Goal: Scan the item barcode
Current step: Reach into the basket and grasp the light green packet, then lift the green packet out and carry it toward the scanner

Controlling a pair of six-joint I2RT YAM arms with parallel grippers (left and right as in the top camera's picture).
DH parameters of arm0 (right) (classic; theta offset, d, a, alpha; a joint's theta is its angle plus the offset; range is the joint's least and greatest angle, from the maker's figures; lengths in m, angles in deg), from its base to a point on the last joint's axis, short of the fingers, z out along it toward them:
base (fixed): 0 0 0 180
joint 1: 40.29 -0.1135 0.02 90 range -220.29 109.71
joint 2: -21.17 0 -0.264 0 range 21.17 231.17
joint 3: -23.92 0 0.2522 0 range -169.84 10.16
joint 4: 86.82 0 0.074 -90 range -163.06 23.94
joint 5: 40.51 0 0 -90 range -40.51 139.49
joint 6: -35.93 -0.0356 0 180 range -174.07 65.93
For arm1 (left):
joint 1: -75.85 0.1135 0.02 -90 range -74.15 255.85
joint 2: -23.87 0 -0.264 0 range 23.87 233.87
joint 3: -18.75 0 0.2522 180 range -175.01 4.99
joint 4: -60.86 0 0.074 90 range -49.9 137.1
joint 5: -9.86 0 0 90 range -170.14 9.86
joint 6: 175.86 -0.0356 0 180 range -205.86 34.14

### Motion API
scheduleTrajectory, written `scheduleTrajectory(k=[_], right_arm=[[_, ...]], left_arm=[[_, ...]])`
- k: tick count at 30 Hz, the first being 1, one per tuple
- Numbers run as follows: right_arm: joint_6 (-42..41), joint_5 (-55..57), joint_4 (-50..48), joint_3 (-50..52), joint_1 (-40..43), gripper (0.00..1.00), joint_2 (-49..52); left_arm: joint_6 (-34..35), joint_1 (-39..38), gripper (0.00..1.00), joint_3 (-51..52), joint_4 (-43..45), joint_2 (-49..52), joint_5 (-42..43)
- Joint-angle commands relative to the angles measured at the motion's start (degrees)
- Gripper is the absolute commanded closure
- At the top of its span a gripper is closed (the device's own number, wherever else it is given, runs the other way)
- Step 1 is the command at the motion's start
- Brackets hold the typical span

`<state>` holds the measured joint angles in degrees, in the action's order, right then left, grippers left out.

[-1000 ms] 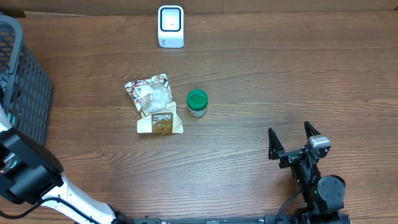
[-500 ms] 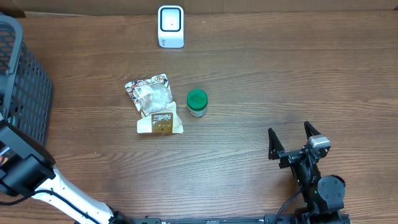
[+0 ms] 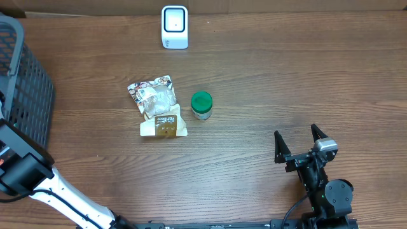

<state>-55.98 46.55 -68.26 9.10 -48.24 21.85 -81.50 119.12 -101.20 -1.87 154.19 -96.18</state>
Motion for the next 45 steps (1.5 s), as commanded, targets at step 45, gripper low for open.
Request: scheduleTrajectory(k=[45], right_arm=[[-0.3, 0.3, -0.2, 0.6, 0.2, 0.00, -0.5]], left_arm=[[3.9, -43.5, 0.96, 6.4, -16.9, -45.5, 19.4]])
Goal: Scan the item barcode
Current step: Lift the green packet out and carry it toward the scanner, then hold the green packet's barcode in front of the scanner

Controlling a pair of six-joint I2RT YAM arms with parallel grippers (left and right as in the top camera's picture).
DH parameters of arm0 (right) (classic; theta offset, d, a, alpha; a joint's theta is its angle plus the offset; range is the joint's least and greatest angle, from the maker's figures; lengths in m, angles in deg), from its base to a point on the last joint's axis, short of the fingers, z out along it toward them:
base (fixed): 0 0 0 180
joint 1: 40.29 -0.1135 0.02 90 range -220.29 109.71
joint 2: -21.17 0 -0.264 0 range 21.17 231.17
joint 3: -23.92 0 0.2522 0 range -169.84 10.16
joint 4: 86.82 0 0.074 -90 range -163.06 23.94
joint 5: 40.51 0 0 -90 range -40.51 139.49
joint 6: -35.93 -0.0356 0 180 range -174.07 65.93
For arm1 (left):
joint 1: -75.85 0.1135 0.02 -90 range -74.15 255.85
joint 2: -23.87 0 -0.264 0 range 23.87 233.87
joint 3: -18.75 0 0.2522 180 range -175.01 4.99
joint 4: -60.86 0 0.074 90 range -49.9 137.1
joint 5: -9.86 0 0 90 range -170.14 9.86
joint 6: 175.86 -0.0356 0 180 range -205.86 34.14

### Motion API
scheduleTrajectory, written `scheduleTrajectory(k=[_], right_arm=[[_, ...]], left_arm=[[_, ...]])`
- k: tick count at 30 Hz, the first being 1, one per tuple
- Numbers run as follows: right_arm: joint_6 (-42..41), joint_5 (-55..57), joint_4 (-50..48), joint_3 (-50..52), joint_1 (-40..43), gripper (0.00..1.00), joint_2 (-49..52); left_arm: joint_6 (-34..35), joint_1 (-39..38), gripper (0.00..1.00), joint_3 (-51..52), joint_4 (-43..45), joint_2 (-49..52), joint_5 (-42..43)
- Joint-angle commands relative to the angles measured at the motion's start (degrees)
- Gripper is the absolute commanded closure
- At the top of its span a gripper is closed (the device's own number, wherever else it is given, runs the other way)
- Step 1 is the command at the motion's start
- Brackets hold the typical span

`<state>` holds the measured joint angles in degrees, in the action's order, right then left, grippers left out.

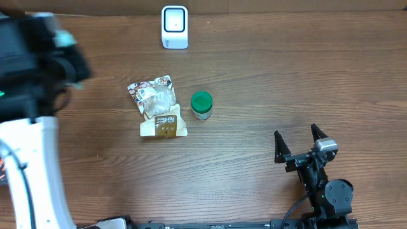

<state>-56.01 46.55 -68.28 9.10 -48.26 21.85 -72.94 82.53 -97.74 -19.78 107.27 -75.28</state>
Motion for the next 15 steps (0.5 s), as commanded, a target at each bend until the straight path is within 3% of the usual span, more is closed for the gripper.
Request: scheduleTrajectory(k=[1, 9, 15], right_arm=[[-0.2, 0.3, -0.2, 0.6, 0.2, 0.00, -0.5], [-0.2, 0.3, -0.2, 0.6, 0.2, 0.00, -0.5], [-0.2, 0.3, -0.2, 0.6, 0.2, 0.00, -0.5]], left_arm=[[-6.8, -10.2, 0.96, 4.4, 2.2, 2.2, -1.7], [-17.8, -30.1, 0.96, 8.8, 10.9, 12.3, -4.7], [-18.0, -39.5, 0.96, 8.8, 16.3, 20.0, -12.4]])
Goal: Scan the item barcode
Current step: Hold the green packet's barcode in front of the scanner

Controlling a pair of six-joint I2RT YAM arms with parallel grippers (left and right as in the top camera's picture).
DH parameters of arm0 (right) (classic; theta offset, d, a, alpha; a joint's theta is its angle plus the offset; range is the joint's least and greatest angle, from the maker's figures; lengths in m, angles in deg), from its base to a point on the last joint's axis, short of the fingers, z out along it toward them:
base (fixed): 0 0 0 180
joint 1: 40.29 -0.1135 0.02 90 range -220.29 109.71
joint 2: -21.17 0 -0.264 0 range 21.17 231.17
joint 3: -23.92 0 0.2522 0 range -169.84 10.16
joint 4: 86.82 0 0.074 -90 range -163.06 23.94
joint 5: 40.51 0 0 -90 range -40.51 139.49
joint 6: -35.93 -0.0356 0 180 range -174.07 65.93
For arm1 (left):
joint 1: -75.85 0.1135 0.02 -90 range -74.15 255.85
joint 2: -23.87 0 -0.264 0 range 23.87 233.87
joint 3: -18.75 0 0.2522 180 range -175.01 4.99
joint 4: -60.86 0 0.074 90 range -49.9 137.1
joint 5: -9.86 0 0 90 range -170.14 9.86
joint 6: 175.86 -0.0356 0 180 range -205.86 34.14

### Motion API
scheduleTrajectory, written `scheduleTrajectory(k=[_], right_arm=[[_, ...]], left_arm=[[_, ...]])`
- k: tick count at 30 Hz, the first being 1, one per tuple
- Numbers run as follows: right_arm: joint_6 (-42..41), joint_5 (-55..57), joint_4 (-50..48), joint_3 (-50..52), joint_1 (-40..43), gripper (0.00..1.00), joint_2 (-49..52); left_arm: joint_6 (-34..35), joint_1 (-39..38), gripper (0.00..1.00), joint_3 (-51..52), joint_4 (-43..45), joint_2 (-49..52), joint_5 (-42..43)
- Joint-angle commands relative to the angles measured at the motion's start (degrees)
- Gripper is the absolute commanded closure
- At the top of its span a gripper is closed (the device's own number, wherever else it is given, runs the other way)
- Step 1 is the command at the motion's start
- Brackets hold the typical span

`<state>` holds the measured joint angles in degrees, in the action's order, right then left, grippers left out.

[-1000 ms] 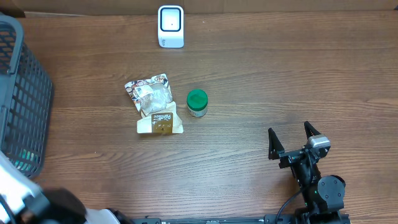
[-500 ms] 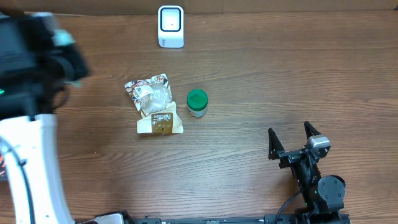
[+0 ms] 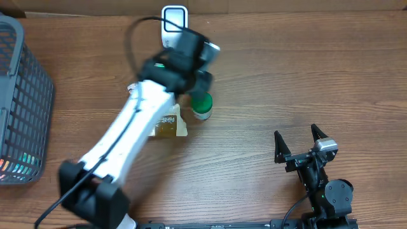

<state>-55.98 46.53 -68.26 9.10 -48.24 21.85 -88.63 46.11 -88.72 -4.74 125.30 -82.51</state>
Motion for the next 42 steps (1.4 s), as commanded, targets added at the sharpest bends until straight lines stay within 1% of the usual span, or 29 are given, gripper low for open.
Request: scheduleTrajectory(k=[1, 4, 7, 12, 15, 17, 22, 26, 36, 42], right_arm=[[-0.3, 0.3, -0.2, 0.6, 0.2, 0.00, -0.5], [-0.3, 0.4, -0.2, 0.6, 0.2, 0.00, -0.5], [-0.3, 0.4, -0.2, 0.6, 0.2, 0.00, -0.5], [-0.3, 0.4, -0.2, 0.6, 0.2, 0.00, -0.5], [-0.3, 0.4, -0.2, 0.6, 0.2, 0.00, -0.5], [-0.3, 0.3, -0.2, 0.6, 0.2, 0.00, -0.5], [-0.3, 0.3, -0.2, 0.6, 0.2, 0.00, -0.5], [-0.3, 0.3, -0.2, 0.6, 0.2, 0.00, -0.5], [-0.3, 0.3, -0.2, 0.6, 0.2, 0.00, -0.5], [-0.3, 0.4, -0.2, 0.6, 0.2, 0.00, -0.5]], left_arm=[[-1.2, -3.9, 0.96, -0.2, 1.7, 2.6, -5.6], [3.6, -6.3, 0.96, -0.2, 2.8, 5.1, -5.8], [12.0, -7.6, 0.96, -0.2, 3.1, 6.9, -5.7], [23.6, -8.2, 0.96, -0.2, 3.0, 8.0, -5.5], [28.3, -8.2, 0.96, -0.2, 3.2, 8.5, -5.0], [29.8, -8.2, 0.96, -0.2, 3.7, 8.9, -4.7], [29.8, -8.2, 0.96, -0.2, 6.2, 9.8, 0.2], [29.4, -8.5, 0.96, -0.2, 6.9, 10.6, 0.9], [18.8, -11.8, 0.96, -0.1, 8.0, 10.9, 0.9], [18.2, -12.6, 0.95, -0.1, 8.6, 11.5, 0.9]])
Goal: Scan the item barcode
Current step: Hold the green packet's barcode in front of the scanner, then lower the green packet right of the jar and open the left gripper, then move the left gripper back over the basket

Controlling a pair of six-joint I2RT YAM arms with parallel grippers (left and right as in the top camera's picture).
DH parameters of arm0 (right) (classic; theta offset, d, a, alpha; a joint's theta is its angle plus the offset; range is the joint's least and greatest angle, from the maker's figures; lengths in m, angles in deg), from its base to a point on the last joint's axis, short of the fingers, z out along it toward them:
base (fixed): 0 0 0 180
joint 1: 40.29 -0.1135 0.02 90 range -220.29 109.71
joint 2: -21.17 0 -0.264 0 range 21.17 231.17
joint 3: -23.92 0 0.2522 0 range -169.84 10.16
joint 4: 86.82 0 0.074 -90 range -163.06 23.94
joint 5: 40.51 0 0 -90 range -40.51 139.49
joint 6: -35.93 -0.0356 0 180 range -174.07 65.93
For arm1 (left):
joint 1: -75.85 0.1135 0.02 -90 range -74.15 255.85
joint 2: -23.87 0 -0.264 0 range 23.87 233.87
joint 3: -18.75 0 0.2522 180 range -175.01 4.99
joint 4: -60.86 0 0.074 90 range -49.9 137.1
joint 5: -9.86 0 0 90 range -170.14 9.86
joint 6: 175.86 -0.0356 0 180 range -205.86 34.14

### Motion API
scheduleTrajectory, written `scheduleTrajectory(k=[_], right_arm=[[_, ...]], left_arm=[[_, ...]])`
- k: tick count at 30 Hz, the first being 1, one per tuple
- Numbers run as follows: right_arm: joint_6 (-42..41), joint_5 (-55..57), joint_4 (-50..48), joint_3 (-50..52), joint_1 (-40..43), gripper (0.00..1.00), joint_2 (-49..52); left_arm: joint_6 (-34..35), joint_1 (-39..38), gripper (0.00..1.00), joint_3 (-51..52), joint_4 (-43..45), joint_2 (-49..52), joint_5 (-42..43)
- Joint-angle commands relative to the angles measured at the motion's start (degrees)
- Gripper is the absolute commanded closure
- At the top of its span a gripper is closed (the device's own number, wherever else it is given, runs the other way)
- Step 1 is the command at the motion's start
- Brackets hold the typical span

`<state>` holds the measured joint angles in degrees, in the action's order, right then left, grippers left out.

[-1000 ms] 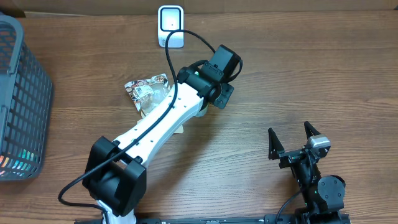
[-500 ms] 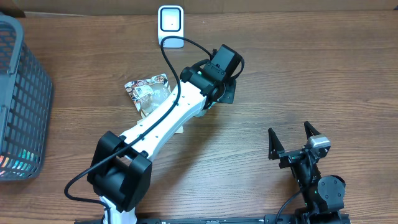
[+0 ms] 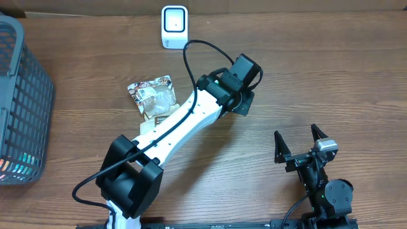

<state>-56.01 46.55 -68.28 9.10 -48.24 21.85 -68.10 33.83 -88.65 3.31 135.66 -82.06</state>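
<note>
A white barcode scanner [image 3: 174, 27] stands at the back edge of the table. In front of it lies a crinkled snack packet [image 3: 151, 95], partly covered by my white left arm. My left gripper [image 3: 243, 102] hangs right of the packet; from above its fingers are too dark to tell open from shut. No green-lidded jar shows; the left arm crosses the spot beside the packet. My right gripper [image 3: 296, 142] rests at the front right, open and holding nothing.
A dark mesh basket [image 3: 19, 95] stands at the left edge. The left arm's base [image 3: 130, 187] sits at the front, with a black cable looping over the arm towards the scanner.
My left wrist has moved from over the jar, just below the scanner, to farther right and nearer the front. The green lid, then visible, is now hidden. The right arm has not moved.
My left arm first lay at the far left by the basket. Then it was a blur raised at the back left. Then it reached over the packet and jar. Now its gripper hangs right of that spot and the jar is out of sight.
</note>
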Motion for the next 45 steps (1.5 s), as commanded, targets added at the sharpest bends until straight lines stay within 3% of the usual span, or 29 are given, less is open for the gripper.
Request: scheduleTrajectory(k=[1, 5, 9, 13, 19, 24, 30, 38, 45], right_arm=[[-0.2, 0.3, -0.2, 0.6, 0.2, 0.00, -0.5], [-0.2, 0.3, -0.2, 0.6, 0.2, 0.00, -0.5], [-0.2, 0.3, -0.2, 0.6, 0.2, 0.00, -0.5], [-0.2, 0.3, -0.2, 0.6, 0.2, 0.00, -0.5], [-0.2, 0.3, -0.2, 0.6, 0.2, 0.00, -0.5], [-0.2, 0.3, -0.2, 0.6, 0.2, 0.00, -0.5], [-0.2, 0.3, -0.2, 0.6, 0.2, 0.00, -0.5], [-0.2, 0.3, -0.2, 0.6, 0.2, 0.00, -0.5], [-0.2, 0.3, -0.2, 0.6, 0.2, 0.00, -0.5]], left_arm=[[-2.4, -0.4, 0.94, -0.2, 0.5, 1.4, 0.5], [-2.3, -0.5, 0.85, -0.2, 0.5, 2.2, 0.6], [-2.7, -0.5, 0.63, -0.2, 1.2, 2.4, 0.9], [-6.1, -0.1, 0.52, -0.3, 2.4, 2.4, 0.2], [-6.0, 2.1, 0.52, -5.4, -3.1, 1.7, -3.4], [-0.5, 6.9, 0.53, -19.6, -19.2, -1.3, -14.4], [4.7, 19.6, 0.53, -34.5, -35.6, -7.0, -19.4], [12.7, 48.2, 0.47, -36.2, -41.4, -15.9, -19.0], [17.2, 71.1, 0.43, -35.5, -44.3, -14.8, -14.3]])
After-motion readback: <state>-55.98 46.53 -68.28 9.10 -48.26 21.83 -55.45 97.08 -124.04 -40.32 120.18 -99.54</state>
